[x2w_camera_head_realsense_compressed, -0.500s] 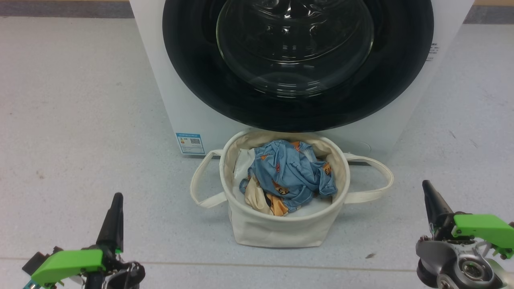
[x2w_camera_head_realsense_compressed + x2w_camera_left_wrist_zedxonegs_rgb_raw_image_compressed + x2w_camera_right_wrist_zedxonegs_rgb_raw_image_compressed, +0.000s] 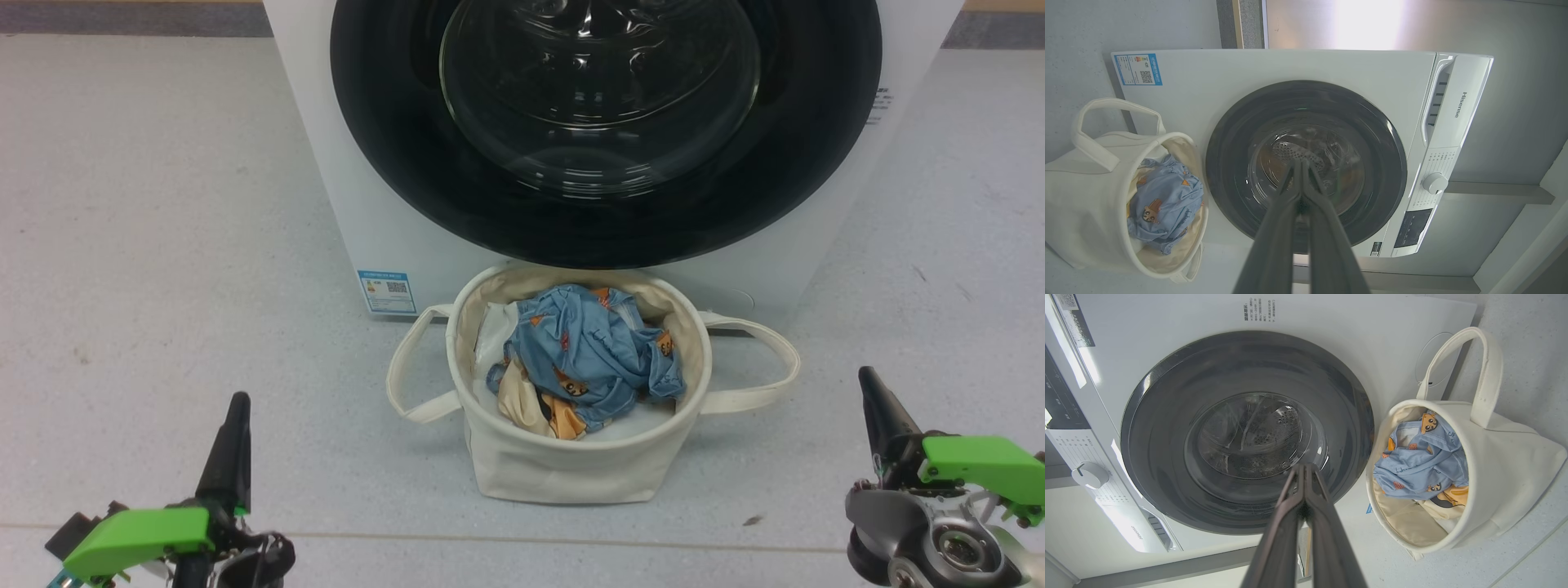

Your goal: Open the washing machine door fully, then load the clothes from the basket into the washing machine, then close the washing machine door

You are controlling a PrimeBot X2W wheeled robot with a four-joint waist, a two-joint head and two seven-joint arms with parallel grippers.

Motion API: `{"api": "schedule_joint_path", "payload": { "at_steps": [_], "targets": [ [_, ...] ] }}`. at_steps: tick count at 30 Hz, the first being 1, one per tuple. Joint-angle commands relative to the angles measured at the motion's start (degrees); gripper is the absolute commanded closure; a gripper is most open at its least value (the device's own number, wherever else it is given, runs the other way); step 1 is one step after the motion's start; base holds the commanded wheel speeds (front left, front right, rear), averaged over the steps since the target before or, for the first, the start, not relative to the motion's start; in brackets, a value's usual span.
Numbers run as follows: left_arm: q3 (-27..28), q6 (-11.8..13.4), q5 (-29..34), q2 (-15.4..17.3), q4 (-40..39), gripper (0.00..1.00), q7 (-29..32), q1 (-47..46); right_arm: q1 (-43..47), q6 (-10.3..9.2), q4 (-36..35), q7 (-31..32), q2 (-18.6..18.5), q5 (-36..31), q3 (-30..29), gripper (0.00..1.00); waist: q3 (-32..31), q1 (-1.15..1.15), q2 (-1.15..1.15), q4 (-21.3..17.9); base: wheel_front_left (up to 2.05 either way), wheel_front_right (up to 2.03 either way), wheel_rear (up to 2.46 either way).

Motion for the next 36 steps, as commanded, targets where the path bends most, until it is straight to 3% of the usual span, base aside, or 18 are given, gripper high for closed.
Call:
{"api": "schedule_joint_path", "payload": {
  "at_steps": [1,36],
  "targets": [
    [2.06,0.09,0.30,0.38,-2.00,1.00,0.39,-1.45,-0.01,0.00,-2.00,-0.28,-1.49,0.08,0.64,1.00,0.00,0.00,0.00,0.00,0.00,0.00,0.00],
    [2.09,0.09,0.32,0.36,-2.00,1.00,0.41,-1.45,-0.01,0.00,-1.99,-0.28,-1.49,0.08,0.64,1.00,0.00,0.00,0.00,0.00,0.00,0.00,0.00]
  ]
}}
